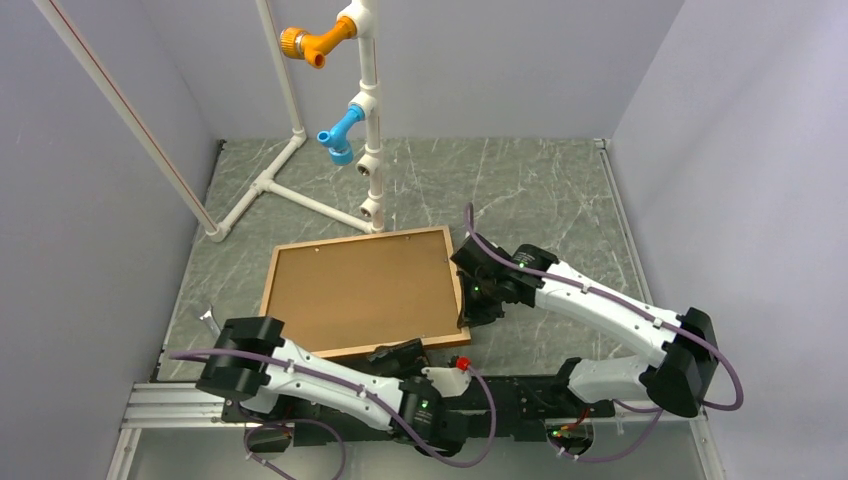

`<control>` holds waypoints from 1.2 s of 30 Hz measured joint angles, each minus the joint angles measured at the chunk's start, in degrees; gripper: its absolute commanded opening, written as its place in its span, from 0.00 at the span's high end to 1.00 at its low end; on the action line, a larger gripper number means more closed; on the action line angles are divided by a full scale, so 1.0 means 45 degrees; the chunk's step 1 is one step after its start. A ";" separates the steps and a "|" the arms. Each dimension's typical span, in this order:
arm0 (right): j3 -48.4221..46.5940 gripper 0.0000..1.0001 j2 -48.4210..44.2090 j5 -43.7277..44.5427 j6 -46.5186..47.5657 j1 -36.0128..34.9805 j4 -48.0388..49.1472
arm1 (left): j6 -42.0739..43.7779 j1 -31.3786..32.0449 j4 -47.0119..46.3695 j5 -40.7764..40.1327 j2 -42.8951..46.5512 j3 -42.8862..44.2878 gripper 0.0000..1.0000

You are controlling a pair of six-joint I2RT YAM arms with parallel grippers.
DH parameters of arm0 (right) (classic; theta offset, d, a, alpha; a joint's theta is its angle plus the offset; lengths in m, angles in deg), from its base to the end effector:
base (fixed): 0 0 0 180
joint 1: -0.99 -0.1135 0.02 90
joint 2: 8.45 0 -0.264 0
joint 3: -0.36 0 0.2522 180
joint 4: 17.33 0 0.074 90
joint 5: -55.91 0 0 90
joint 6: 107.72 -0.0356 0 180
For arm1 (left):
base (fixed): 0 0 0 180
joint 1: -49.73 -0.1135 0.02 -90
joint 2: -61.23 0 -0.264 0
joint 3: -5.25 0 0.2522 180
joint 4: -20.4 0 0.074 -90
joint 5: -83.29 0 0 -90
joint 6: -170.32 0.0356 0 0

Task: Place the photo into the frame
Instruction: Turn over the photo frame at the center of the board.

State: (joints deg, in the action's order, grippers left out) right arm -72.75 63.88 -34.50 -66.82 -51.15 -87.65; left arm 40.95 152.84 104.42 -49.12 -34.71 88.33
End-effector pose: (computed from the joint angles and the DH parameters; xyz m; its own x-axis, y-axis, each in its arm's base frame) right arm 0.1412 0.1820 0.2658 -0.9744 -0.0219 -0.2238 -0.0833 0.9596 0.2686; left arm -0.0404 -0.2793 0.2204 -0.2704 0.9036 -0.3321 0.6846 0.4231 0.5936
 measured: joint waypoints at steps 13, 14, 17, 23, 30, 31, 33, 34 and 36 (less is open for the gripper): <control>-0.0068 1.00 -0.0583 -0.0437 -0.0049 0.0083 -0.0039 | -0.2895 0.0000 0.3478 -0.1967 -0.1579 0.1205 0.20; -0.0068 1.00 -0.0651 -0.0491 -0.0049 0.0083 -0.0044 | -0.3016 -0.0034 0.3638 -0.2079 -0.1574 0.1205 0.22; -0.0068 1.00 -0.0821 -0.0636 -0.0087 0.0083 -0.0083 | -0.3211 -0.0194 0.3823 -0.2283 -0.1569 0.1205 0.30; -0.0063 1.00 -0.0976 -0.0967 -0.0126 0.0083 -0.0097 | -0.3206 -0.0636 0.3929 -0.2676 -0.1292 0.1132 0.42; -0.0063 1.00 -0.1263 -0.0976 -0.0248 0.0131 0.0131 | -0.3162 -0.0889 0.3925 -0.2827 -0.0743 0.0981 0.49; -0.0063 1.00 -0.1292 -0.0971 -0.0262 0.0141 0.0199 | -0.3128 -0.0928 0.3910 -0.2841 -0.0729 0.0952 0.52; -0.0068 1.00 -0.1326 -0.0967 -0.0311 0.0160 0.0306 | -0.3075 -0.1010 0.3871 -0.2885 -0.0724 0.0899 0.61; -0.0068 1.00 -0.1341 -0.0967 -0.0330 0.0165 0.0355 | -0.3055 -0.1044 0.3861 -0.2895 -0.0724 0.0884 0.69; -0.0092 1.00 -0.1341 -0.0971 -0.0359 0.0175 0.0471 | -0.2681 -0.1078 0.3905 -0.2929 -0.0724 0.0884 0.78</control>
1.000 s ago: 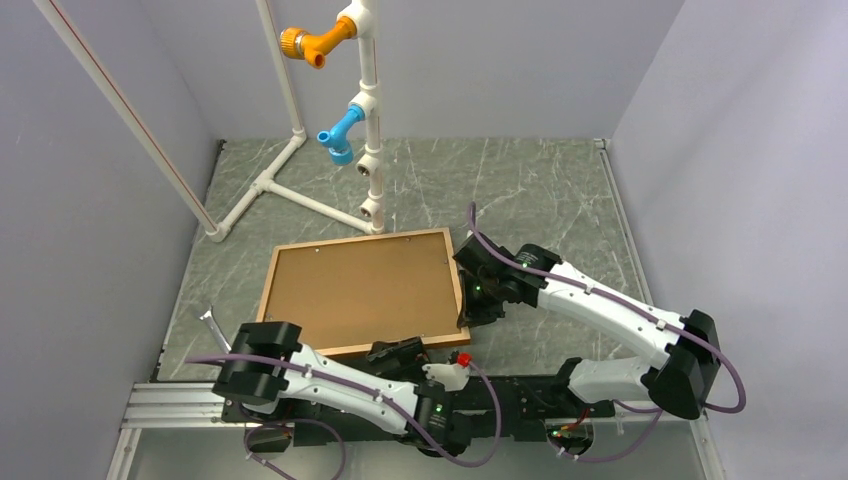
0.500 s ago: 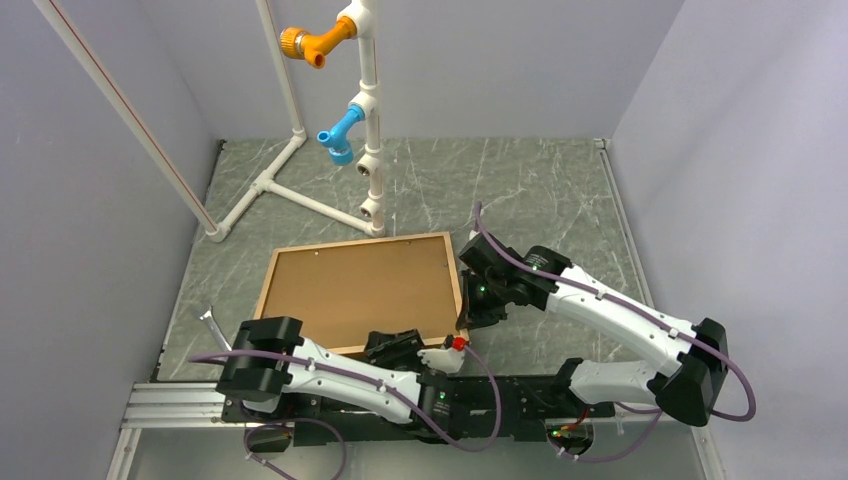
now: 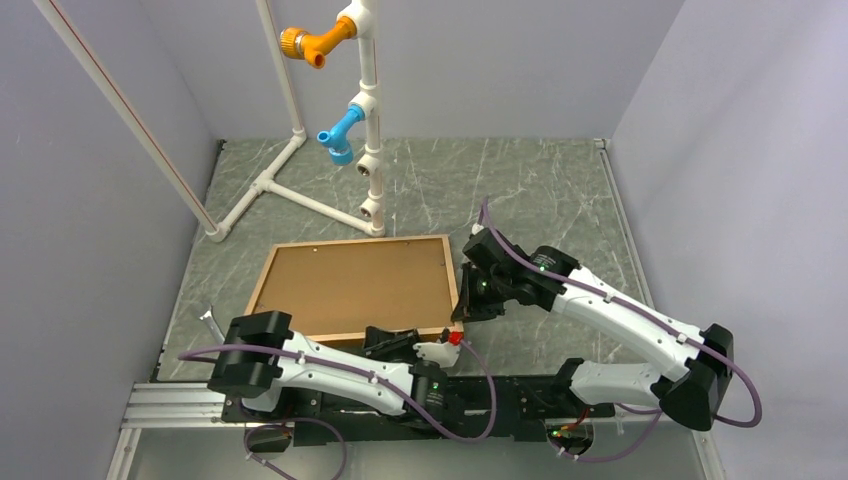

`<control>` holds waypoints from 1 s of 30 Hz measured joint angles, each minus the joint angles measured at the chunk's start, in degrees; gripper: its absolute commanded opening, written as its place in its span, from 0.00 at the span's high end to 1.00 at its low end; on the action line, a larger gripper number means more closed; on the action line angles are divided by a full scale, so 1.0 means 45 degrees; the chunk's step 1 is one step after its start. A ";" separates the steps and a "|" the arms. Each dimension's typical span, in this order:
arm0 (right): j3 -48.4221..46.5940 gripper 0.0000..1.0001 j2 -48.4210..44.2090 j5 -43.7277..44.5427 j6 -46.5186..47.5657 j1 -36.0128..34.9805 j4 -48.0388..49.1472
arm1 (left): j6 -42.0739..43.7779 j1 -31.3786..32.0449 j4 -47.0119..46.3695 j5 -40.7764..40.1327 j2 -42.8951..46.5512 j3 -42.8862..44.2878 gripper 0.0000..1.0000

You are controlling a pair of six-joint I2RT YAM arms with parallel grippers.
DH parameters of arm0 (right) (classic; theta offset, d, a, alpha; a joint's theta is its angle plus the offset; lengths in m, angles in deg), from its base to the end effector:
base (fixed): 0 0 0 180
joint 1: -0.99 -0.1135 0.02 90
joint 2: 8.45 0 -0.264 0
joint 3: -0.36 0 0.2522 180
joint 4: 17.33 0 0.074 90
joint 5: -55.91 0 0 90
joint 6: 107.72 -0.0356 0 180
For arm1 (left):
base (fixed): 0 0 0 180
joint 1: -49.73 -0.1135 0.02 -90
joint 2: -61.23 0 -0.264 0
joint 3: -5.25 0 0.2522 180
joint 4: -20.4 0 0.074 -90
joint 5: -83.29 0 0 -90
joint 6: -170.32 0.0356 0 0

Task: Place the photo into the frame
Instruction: Turn over the photo frame at the center of the board.

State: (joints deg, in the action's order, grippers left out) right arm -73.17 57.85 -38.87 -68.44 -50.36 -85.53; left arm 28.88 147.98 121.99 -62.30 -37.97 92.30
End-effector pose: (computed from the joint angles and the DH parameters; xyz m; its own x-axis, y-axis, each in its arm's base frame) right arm 0.1333 0.1715 0.2913 -0.9677 0.0250 -0.2508 -0.0860 0.9026 0.4218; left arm -0.0098 -0.2723 0.2349 -0.3182 0.8851 -0.3396 0.4216 0.4529 0.7855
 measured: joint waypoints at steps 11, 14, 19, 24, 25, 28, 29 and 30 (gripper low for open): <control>-0.0321 0.49 -0.0714 -0.0257 0.0194 -0.0034 0.0714 | 0.1239 0.0015 0.0738 -0.0306 0.0034 -0.0160 1.00; -0.0364 0.32 -0.1302 -0.0384 0.0359 -0.0117 0.0748 | 0.1341 -0.0015 0.0738 -0.0340 0.0151 -0.0126 1.00; -0.0743 0.20 -0.2356 0.0097 0.0952 -0.0126 0.1005 | 0.1753 -0.0155 0.0787 -0.0379 0.0661 0.0180 1.00; -0.0554 0.18 -0.4051 0.0835 0.2569 -0.0121 0.2327 | 0.2127 -0.0175 0.0826 -0.0379 0.1452 0.0714 1.00; -0.0384 0.18 -0.4527 0.0991 0.2977 -0.0121 0.2730 | 0.2263 -0.0175 0.0821 -0.0369 0.1651 0.0816 1.00; 0.0350 0.16 -0.6057 0.1404 0.4347 -0.0121 0.3915 | 0.2599 -0.0107 0.0797 -0.0316 0.2239 0.0991 1.00; 0.0714 0.12 -0.6654 0.1501 0.4920 -0.0121 0.4410 | 0.2667 -0.0078 0.0797 -0.0291 0.2409 0.1005 1.00; 0.1107 0.08 -0.7218 0.1583 0.5518 -0.0121 0.4881 | 0.2749 -0.0053 0.0797 -0.0272 0.2545 0.1010 1.00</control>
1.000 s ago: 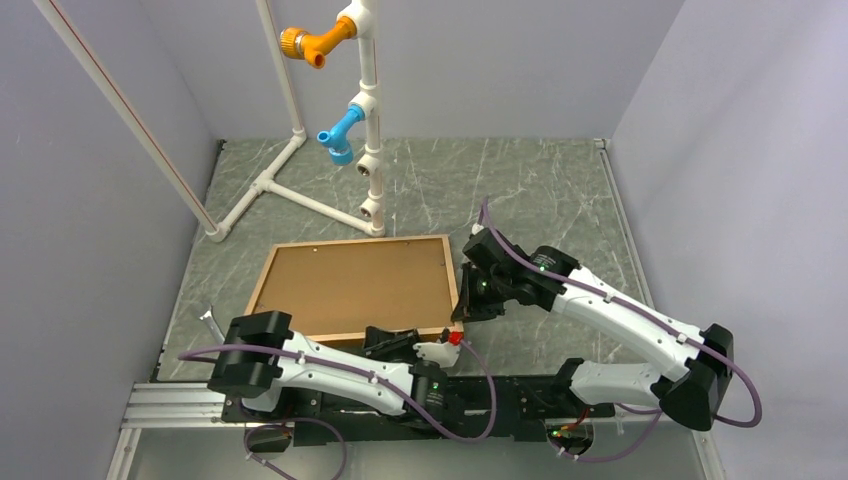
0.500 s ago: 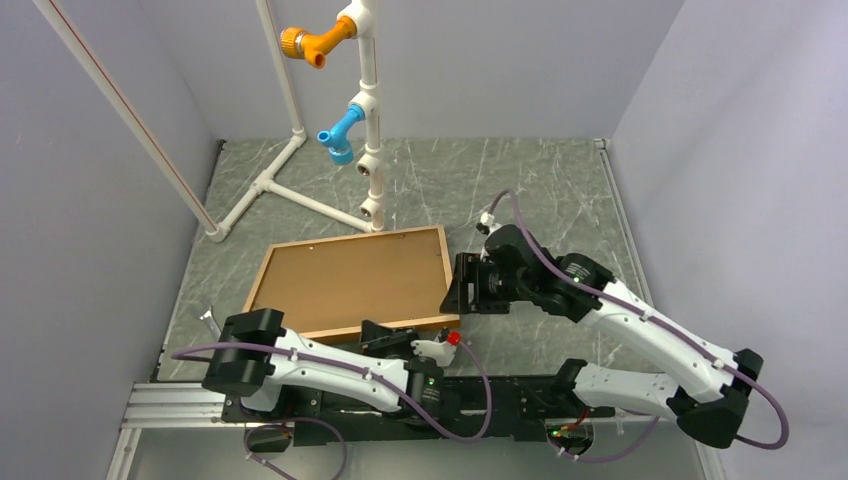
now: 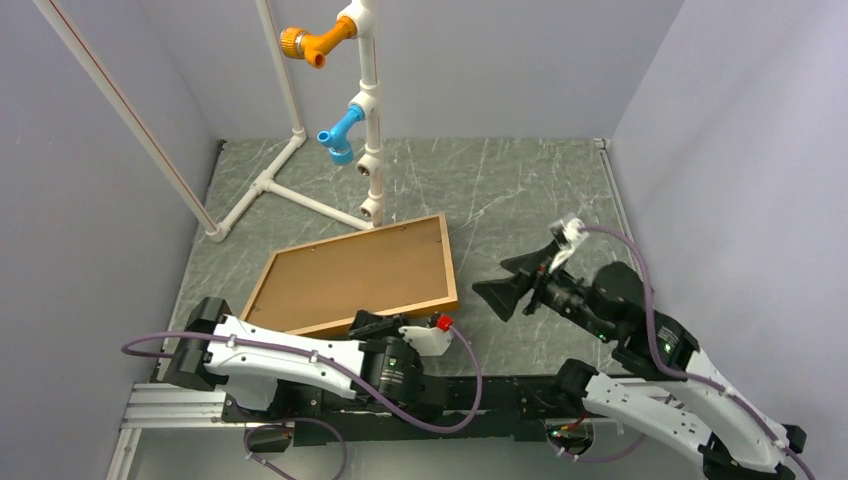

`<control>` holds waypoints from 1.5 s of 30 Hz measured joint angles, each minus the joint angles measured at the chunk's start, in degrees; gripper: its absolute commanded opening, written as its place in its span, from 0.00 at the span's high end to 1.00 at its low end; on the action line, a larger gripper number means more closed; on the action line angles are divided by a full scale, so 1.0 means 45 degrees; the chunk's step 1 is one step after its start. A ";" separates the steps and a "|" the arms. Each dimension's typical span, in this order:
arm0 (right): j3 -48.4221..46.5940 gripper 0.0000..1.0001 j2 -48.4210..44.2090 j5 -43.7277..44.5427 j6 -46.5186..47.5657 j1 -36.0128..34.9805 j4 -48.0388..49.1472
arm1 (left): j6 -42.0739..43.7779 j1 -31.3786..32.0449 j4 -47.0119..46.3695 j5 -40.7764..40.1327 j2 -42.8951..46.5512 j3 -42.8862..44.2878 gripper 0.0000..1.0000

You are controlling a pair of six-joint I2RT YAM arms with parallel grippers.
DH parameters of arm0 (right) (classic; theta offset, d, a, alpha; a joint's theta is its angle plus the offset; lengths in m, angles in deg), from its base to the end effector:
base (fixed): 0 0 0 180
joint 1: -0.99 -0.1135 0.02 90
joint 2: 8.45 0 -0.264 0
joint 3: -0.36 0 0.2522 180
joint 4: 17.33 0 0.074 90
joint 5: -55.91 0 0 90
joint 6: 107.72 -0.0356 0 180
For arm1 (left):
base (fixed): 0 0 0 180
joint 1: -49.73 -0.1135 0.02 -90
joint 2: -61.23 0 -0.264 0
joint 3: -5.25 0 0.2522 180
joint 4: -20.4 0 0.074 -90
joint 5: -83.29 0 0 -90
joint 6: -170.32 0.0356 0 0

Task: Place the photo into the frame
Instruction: Turn over the photo frame at the center of the board.

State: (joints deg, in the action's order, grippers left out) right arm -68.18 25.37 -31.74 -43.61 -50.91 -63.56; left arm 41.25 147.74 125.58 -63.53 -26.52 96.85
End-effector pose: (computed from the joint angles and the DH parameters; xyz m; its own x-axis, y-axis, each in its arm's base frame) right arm 0.0723 0.0899 0.3822 -0.4433 0.1417 -0.8851 -0.6313 0.6516 0.4205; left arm -0.0043 -0.2447 0.3026 -0.2210 0.9045 -0.3647 0.4891 0.4263 0.7610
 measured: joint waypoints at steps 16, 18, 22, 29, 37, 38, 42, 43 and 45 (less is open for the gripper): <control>0.4012 0.01 -0.2346 -0.4153 0.9588 0.0000 0.4405 | 0.0826 0.0350 0.0000 0.0486 0.0646 0.0393 1.00; 0.4012 0.01 -0.1948 -0.4653 1.0734 0.0000 0.3886 | 0.0913 0.0389 0.0000 0.0559 0.0763 0.0398 1.00; 0.4129 0.02 -0.1787 -0.5537 1.2925 0.0000 0.3327 | 0.1025 0.0466 0.0000 0.0656 0.0821 0.0432 1.00; 0.4342 0.11 -0.1039 -0.7106 1.4926 -0.0010 0.4002 | 0.1151 0.0578 -0.0005 0.0719 0.0821 0.0515 1.00; 0.4551 0.33 0.0491 -0.8145 1.5688 -0.0039 0.4877 | 0.1180 0.0602 0.0000 0.0763 0.0821 0.0627 1.00; 0.4556 0.38 0.0583 -0.8286 1.5708 -0.0039 0.4993 | 0.1195 0.0607 -0.0005 0.0758 0.0821 0.0661 1.00; 0.4575 0.85 0.0661 -0.8641 1.5829 -0.0049 0.5503 | 0.1224 0.0622 0.0000 0.0821 0.0797 0.0709 1.00; 0.4575 0.96 0.0661 -0.8714 1.6028 -0.0049 0.5610 | 0.1277 0.0656 0.0005 0.0845 0.0787 0.0719 1.00; 0.4619 1.00 0.0656 -0.8806 1.6835 -0.0068 0.5479 | 0.1608 0.0646 0.0024 0.0452 0.0855 0.0787 1.00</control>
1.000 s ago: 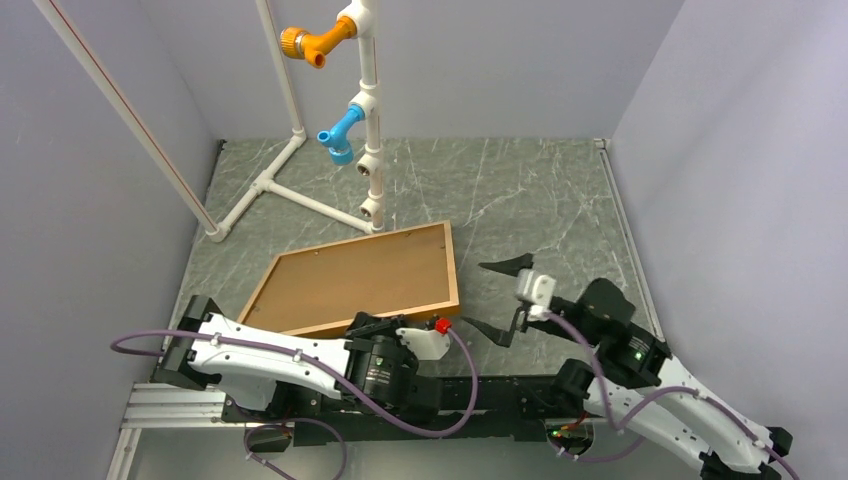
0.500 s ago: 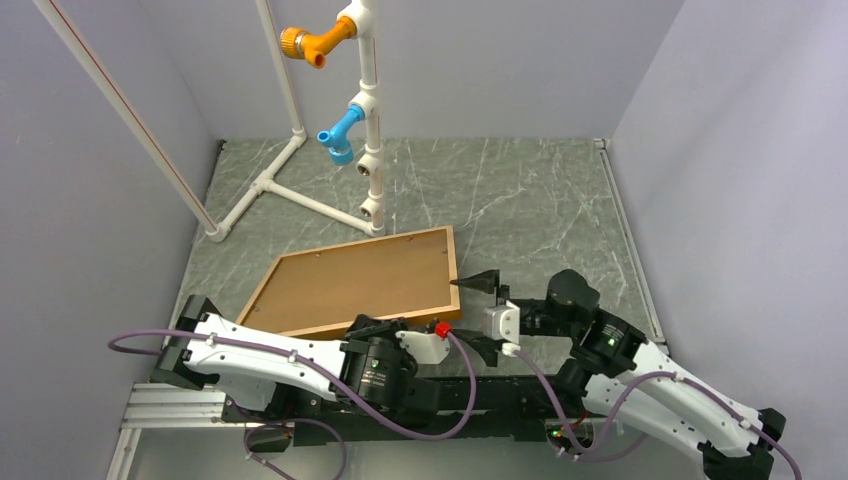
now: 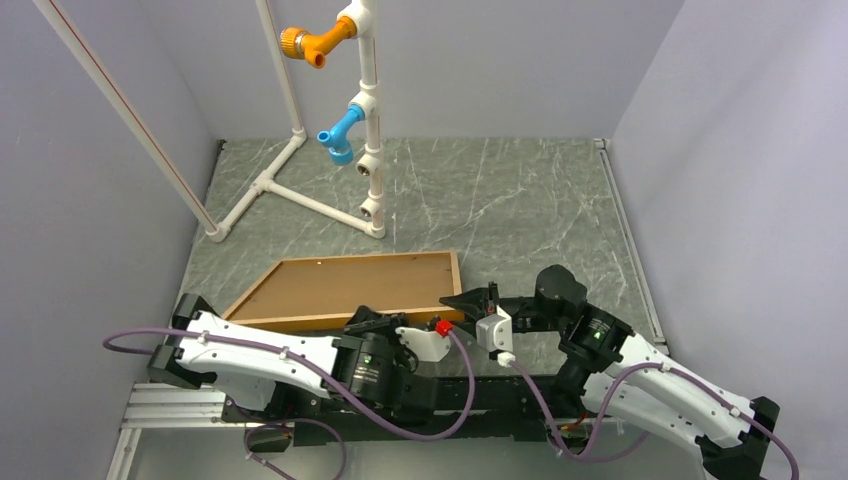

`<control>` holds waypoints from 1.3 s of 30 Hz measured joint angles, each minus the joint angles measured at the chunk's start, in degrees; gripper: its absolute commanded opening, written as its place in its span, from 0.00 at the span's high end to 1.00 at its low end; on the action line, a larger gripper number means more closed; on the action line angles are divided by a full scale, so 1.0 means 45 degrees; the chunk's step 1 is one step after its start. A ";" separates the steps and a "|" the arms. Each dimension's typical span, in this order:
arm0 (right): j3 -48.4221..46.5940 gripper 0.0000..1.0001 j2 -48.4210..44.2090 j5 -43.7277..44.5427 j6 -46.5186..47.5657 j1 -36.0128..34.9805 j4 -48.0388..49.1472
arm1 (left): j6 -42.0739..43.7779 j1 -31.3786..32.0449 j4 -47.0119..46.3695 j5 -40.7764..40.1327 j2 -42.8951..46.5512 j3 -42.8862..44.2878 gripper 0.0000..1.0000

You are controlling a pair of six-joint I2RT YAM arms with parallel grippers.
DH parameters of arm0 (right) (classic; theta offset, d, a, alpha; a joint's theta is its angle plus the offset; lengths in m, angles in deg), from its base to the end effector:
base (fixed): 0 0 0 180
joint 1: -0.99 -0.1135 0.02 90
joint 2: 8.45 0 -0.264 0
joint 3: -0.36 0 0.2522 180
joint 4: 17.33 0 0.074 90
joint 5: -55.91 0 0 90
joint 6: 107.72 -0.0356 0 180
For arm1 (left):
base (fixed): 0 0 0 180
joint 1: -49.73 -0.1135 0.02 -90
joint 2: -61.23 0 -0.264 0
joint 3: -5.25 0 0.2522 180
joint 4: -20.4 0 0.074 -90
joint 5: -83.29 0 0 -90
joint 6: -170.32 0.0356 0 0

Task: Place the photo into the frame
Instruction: Turn over the photo frame at the center of the board.

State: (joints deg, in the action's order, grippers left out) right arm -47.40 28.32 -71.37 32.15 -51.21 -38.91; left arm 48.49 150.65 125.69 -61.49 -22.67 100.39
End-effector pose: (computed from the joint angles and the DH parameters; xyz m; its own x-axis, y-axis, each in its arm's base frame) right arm 0.0790 0.1370 0.3008 0.6871 -0.1068 -0.7187 -0.7265 -0.0999 -0.6798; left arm -0.0155 -0.2339 0.3309 -0.1323 0.9196 -0.3698 0.5715 0.3756 0.7296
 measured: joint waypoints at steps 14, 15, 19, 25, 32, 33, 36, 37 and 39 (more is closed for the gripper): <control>0.0039 1.00 -0.0223 0.0185 -0.0967 0.0015 0.0058 | -0.1103 0.0068 -0.0253 0.0097 0.0194 0.1166 0.01; 0.0015 1.00 -0.0223 0.0194 -0.1141 0.0019 0.0049 | -0.1219 0.0068 -0.0272 0.0097 0.0233 0.1321 0.01; -0.0355 1.00 -0.0170 0.0180 -0.1977 0.0024 -0.0005 | -0.1642 0.0068 -0.0296 0.0097 0.0622 0.2176 0.00; -0.0845 1.00 -0.0160 0.0180 -0.4211 0.0024 -0.0034 | -0.1817 0.0068 -0.0690 0.0131 0.1899 0.3449 0.01; -0.1851 1.00 -0.0053 0.0194 -0.6484 0.0019 -0.0665 | -0.2059 0.0068 -0.1195 0.0228 0.3147 0.3866 0.01; -0.1928 1.00 -0.0063 0.0277 -0.6751 0.0015 -0.0733 | -0.2084 0.0068 -0.1268 0.0233 0.3288 0.3852 0.01; -0.2317 1.00 -0.0087 0.1044 -0.7917 -0.0029 -0.1098 | -0.2103 0.0068 -0.1773 0.0291 0.3818 0.3599 0.01; -0.2521 1.00 -0.0078 0.1389 -0.8378 -0.0029 -0.1331 | -0.2098 0.0068 -0.1953 0.0325 0.4012 0.3449 0.01; -0.2856 1.00 -0.0015 0.2050 -0.9151 -0.0029 -0.1821 | -0.2084 0.0068 -0.2263 0.0389 0.4289 0.3235 0.01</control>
State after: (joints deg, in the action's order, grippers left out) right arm -60.25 28.26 -62.15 -9.03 -51.34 -47.10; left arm 39.11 150.96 115.50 -59.75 -3.37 114.95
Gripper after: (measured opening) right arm 0.281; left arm 0.994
